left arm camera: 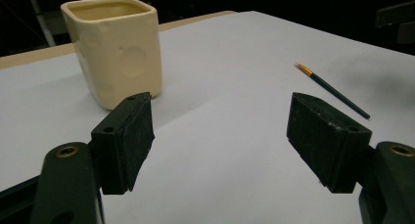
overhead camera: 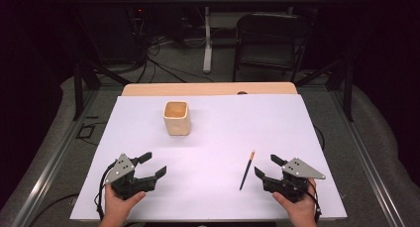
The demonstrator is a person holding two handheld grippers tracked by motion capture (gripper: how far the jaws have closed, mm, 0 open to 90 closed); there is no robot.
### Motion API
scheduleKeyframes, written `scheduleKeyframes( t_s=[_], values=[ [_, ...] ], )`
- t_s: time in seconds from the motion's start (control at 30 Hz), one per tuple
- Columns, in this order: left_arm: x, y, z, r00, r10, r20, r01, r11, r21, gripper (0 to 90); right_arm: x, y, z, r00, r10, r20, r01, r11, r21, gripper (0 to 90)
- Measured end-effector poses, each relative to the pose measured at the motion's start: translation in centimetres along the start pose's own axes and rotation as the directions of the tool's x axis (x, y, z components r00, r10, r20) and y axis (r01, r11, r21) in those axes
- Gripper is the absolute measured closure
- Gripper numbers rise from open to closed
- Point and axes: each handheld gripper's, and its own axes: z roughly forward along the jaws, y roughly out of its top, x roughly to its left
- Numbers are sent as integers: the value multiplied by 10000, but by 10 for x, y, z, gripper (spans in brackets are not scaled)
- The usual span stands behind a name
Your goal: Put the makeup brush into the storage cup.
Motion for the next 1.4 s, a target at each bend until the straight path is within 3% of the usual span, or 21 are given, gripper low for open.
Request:
scheduleKeyframes(
  t_s=[0.57,1.0,1.13,1.4],
  values=[
    [-1,-1,1,9999,98,-70,-97,9999,132,257,3,1,7,9997,-173,172,164,9985,521,258],
    [-1,-2,3,9998,147,-118,-142,9991,389,256,3,6,12,9993,113,353,-153,9933,1143,215],
    [-2,-2,3,9996,230,-150,-221,9980,585,256,1,9,17,9987,142,494,-219,9871,1588,205],
    [-2,-3,4,9996,179,-205,-166,9977,650,256,-3,15,26,9985,435,342,-502,9720,2297,199]
  ],
)
